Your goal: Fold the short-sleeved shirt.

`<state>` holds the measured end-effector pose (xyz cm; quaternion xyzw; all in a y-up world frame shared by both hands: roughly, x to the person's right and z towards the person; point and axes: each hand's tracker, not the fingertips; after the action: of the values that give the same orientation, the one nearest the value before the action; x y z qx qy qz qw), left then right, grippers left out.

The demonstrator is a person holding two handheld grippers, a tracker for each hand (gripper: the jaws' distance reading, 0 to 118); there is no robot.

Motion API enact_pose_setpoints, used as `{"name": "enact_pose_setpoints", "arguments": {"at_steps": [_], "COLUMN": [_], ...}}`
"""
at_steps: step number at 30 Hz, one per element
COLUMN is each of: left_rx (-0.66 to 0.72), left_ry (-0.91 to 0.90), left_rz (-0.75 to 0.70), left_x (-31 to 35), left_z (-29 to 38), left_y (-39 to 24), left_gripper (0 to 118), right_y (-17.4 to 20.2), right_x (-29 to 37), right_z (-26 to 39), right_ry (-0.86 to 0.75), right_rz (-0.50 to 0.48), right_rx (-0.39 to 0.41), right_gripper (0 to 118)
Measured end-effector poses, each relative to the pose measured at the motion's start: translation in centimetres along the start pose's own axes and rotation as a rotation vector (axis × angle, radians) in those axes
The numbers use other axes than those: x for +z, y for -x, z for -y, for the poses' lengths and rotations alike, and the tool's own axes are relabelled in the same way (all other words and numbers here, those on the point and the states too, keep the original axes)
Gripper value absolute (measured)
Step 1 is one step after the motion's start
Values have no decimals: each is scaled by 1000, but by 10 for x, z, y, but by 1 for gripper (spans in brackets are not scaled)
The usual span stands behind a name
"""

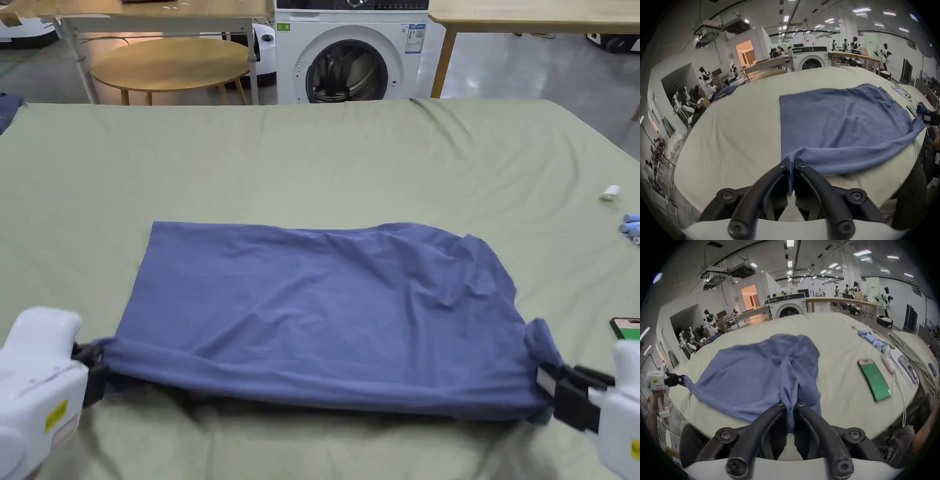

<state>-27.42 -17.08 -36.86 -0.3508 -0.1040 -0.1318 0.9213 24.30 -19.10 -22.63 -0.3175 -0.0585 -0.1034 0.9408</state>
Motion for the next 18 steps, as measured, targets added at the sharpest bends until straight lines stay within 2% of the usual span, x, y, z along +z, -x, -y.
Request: {"name": "enact_pose_setpoints", "arguments": {"at_steps": [2, 6, 9, 11, 12, 13, 14, 15, 16, 18], "left_rx": [-13, -12, -19, 3, 22, 47, 68, 81, 84, 92], "left_ry": [20, 148, 221, 181, 128, 87, 59, 23, -30, -137], "left_rz": [-10, -4, 4, 6, 6, 9, 6, 16, 5, -13], "left_x": [-24, -85, -119, -119, -113, -102, -89, -74, -56, -16], "left_z": [-22, -55, -58, -52, -51, -49, -47, -43, -38, -28], "left_y": [-1, -8, -13, -12, -11, -10, -9, -10, -13, -21], "left_gripper": [1, 1, 1, 1, 2, 14, 49, 84, 102, 103], "right_y": [1, -3, -5, -5, -5, -5, -2, 2, 8, 29], "right_x": [-25, -93, -130, -137, -134, -126, -118, -108, -93, -53], "right_z": [-21, -48, -46, -43, -41, -39, -41, -41, -40, -35], "right_ry": [-1, 66, 118, 129, 120, 104, 101, 102, 58, -91], "right_rz": [16, 46, 78, 83, 78, 76, 82, 71, 57, 69], "right_rx": [14, -29, -4, 4, 5, 11, 26, 35, 45, 71], "right_gripper": [4, 4, 4, 4, 9, 25, 68, 102, 118, 118]}}
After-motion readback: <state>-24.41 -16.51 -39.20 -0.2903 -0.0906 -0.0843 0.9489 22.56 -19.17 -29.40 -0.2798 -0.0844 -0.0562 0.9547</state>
